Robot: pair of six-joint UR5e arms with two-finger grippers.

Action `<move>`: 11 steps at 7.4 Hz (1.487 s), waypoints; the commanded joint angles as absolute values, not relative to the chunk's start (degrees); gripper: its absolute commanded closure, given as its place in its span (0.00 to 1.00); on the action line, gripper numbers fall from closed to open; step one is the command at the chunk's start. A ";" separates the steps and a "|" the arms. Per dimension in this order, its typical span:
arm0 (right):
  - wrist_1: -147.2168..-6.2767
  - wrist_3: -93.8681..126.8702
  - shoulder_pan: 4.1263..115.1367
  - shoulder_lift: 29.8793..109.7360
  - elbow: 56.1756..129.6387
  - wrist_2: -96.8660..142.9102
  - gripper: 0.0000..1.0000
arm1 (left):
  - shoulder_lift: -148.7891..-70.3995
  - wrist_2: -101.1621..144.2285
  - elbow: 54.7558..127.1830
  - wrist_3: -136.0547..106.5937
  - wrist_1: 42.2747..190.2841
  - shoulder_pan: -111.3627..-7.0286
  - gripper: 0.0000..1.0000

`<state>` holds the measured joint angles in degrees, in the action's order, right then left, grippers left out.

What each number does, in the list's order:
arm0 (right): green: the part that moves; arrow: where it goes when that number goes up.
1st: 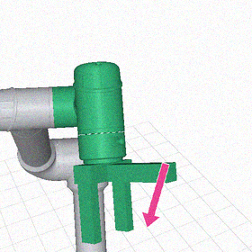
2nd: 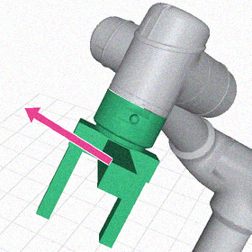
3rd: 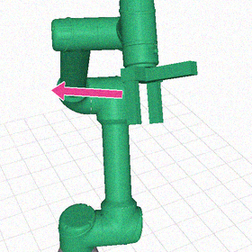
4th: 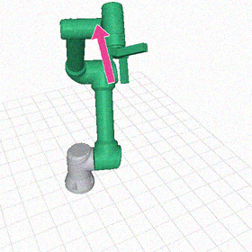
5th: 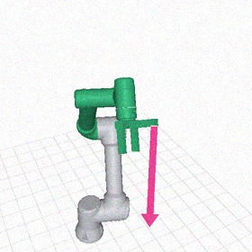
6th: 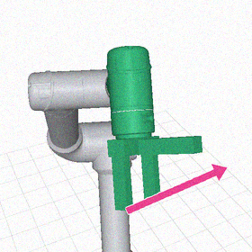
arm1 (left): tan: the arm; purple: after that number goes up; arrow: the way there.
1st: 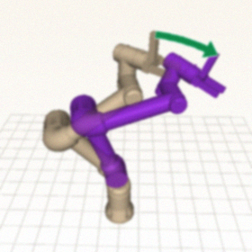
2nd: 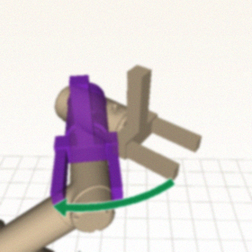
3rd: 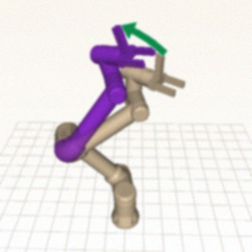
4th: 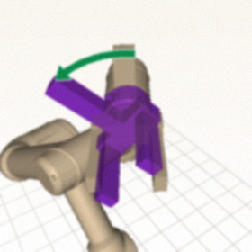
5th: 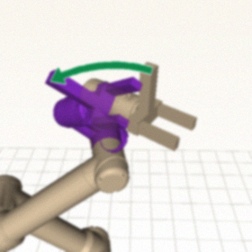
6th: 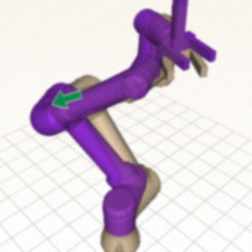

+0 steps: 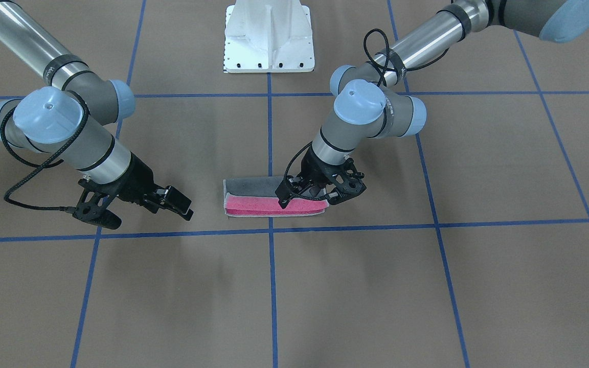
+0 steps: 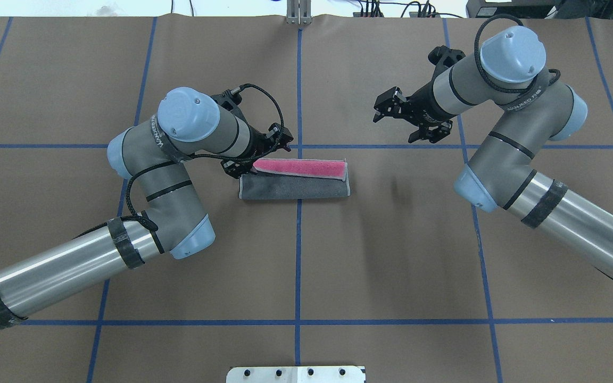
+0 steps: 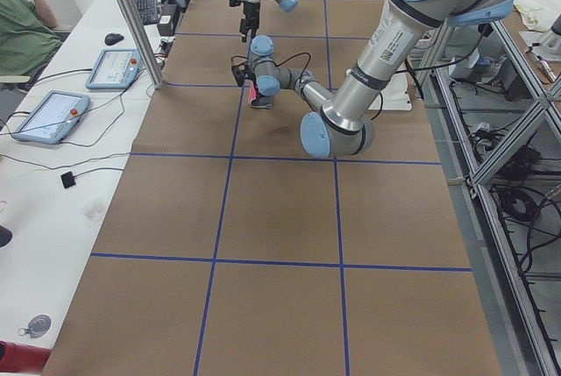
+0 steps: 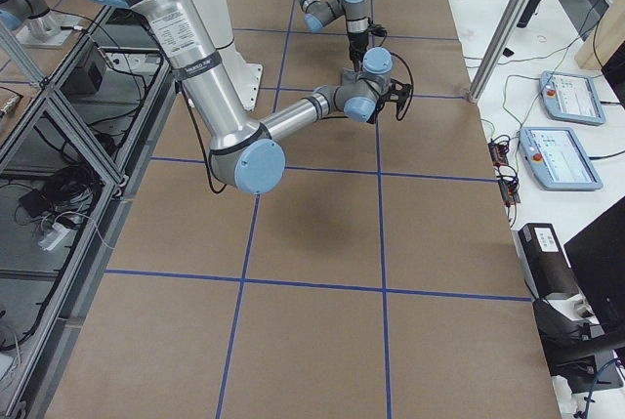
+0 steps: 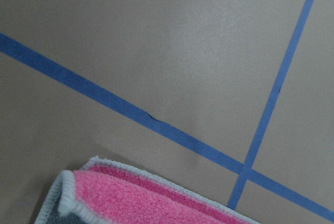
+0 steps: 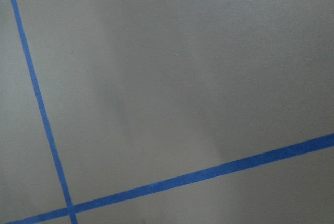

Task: Fold towel twice with both arms
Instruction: 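Raise the right gripper away while the left gripper hovers over the folded towel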

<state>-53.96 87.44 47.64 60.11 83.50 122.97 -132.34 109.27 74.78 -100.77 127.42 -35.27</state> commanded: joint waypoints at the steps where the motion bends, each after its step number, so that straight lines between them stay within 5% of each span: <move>1: -53.96 87.54 47.64 60.03 83.50 122.96 0.01 | -131.93 109.51 74.88 -100.46 127.35 -35.42 0.00; 11: -53.79 87.98 47.55 60.03 83.58 122.96 0.01 | -131.48 109.16 73.83 -100.55 127.27 -35.33 0.00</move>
<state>-53.80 87.77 47.55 60.11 83.57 122.96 -131.42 109.20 74.21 -100.60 127.30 -35.29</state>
